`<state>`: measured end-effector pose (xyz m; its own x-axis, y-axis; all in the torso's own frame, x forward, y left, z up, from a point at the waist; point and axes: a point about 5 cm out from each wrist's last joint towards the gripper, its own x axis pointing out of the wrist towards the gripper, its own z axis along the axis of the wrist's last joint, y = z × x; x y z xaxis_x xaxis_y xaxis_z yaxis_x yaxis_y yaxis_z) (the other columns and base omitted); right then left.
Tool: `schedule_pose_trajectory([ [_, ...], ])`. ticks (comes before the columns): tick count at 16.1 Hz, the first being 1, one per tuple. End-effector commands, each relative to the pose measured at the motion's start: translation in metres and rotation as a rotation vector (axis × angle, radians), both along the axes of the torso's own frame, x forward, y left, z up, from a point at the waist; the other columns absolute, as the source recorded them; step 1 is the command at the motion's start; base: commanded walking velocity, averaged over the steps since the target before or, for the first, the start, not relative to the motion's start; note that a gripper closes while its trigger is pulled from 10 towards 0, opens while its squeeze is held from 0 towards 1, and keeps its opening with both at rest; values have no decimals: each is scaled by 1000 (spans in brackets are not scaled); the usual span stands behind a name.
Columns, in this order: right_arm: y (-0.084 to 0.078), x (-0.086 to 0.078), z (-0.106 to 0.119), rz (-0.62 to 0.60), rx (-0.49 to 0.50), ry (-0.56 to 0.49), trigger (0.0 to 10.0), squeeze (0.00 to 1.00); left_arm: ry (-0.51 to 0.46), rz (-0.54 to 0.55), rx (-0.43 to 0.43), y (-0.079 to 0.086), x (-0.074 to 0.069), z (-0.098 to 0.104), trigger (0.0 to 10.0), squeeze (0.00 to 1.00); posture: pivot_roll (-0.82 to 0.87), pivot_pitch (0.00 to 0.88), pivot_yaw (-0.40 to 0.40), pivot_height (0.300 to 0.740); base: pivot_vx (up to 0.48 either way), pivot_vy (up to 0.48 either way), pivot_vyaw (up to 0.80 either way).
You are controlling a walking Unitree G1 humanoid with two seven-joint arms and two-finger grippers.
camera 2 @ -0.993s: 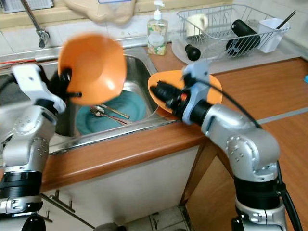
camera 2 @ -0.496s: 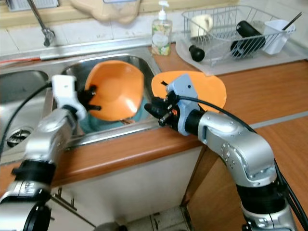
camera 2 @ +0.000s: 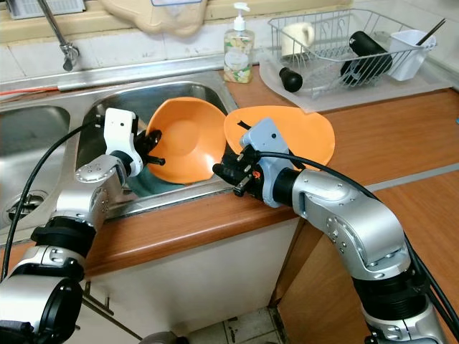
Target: Kitchen organization
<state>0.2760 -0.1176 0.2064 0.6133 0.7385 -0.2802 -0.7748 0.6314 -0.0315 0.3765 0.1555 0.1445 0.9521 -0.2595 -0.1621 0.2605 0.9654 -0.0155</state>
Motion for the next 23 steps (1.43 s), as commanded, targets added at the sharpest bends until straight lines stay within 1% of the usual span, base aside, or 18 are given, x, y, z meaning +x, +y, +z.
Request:
schedule_pose_trajectory([
  [1, 0, -2, 0, 2, -7, -9, 10000, 0, 33, 16, 48, 5, 0, -7, 10000, 125, -46, 0, 87, 740, 0, 0, 0],
  [2, 0, -2, -1, 0, -10, -8, 10000, 0, 26, 20, 48, 5, 0, -6, 10000, 1000, -46, 0, 87, 740, 0, 0, 0],
  [5, 0, -2, -3, 4, -23, -5, 10000, 0, 16, 19, 56, 7, 1, -5, 10000, 1000, -38, 0, 84, 740, 0, 0, 0],
  [10, 1, -1, -5, -6, -34, -11, 10000, 0, 6, 36, 63, 14, 0, -6, 10000, 1000, -33, 0, 87, 740, 0, 0, 0],
  [13, -3, 2, -4, -37, -32, -39, 10000, 0, -39, 73, 70, 23, -4, -5, 10000, 1000, -33, 0, 87, 740, 0, 0, 0],
  [15, -13, 12, -6, -144, -28, -27, 10000, 0, -43, 93, 100, 31, -10, -10, 10000, 1000, -28, 0, 84, 740, 0, 0, 0],
  [16, -15, 14, -6, -168, -26, -24, 10000, 0, -43, 93, 104, 32, -11, -11, 10000, 1000, -27, 0, 84, 740, 0, 0, 0],
  [20, -36, 33, -3, -395, 28, -28, 10000, 0, -96, 80, 88, 35, -20, -8, 10000, 1000, -25, 0, 87, 740, 0, 0, 0],
  [21, -45, 40, -1, -489, 67, -17, 10000, 1000, -114, 64, 94, 34, -23, -6, 10000, 1000, -25, 0, 87, 740, 0, 0, 0],
  [22, -49, 42, -1, -517, 80, -15, 10000, 1000, -118, 58, 98, 33, -24, -5, 10000, 1000, -25, 0, 87, 740, 0, 0, 0],
  [23, -58, 46, 1, -568, 97, -10, 10000, 1000, -131, 41, 112, 31, -27, -2, 10000, 1000, -26, 0, 85, 740, 0, 0, 0],
])
